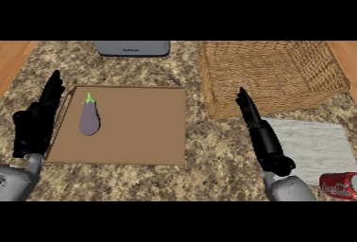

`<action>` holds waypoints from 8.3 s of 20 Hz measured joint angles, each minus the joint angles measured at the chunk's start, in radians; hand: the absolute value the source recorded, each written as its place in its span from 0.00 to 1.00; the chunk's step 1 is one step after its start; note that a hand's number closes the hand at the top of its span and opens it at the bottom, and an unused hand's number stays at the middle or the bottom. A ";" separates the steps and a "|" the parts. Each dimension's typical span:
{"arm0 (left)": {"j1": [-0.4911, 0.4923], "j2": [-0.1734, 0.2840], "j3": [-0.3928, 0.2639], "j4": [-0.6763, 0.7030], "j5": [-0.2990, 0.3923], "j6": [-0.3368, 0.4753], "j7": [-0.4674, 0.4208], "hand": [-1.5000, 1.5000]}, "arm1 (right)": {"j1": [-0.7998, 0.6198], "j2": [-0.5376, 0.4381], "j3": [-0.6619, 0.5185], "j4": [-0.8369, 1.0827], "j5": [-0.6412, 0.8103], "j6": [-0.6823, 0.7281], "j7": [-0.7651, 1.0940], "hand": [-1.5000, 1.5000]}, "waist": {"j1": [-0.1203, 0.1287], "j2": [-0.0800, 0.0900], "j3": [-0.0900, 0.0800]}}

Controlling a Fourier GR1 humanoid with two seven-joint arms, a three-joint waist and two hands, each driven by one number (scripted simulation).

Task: Pick the can from the placemat and place it in the basket

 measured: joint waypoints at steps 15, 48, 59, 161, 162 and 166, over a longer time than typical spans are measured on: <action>0.153 -0.217 0.011 -0.135 0.103 0.006 -0.156 0.50 | 0.522 -0.380 -0.235 -0.399 -0.063 0.260 -0.239 0.00 | -0.062 -0.017 -0.004; 0.168 -0.280 0.045 -0.150 0.056 -0.069 -0.153 0.50 | 0.781 -0.739 -0.888 -0.832 0.095 0.662 0.639 0.00 | -0.026 -0.007 -0.003; 0.183 -0.320 0.086 -0.133 0.026 -0.123 -0.161 0.50 | 0.640 -0.531 -0.706 -0.682 0.386 0.685 0.516 0.00 | -0.021 -0.006 -0.002; 0.206 -0.540 0.270 -0.151 -0.200 -0.329 -0.104 0.50 | -0.115 0.183 0.347 -0.443 0.978 0.097 0.861 1.00 | -0.021 -0.009 -0.003; 0.208 -0.547 0.261 -0.165 -0.205 -0.322 -0.093 0.50 | -0.121 0.183 0.330 -0.488 0.975 0.132 0.894 1.00 | -0.022 -0.009 -0.003; 0.199 -0.549 0.270 -0.153 -0.203 -0.326 -0.100 0.50 | -0.143 0.185 0.269 -0.539 0.997 0.208 0.974 1.00 | -0.021 -0.008 -0.003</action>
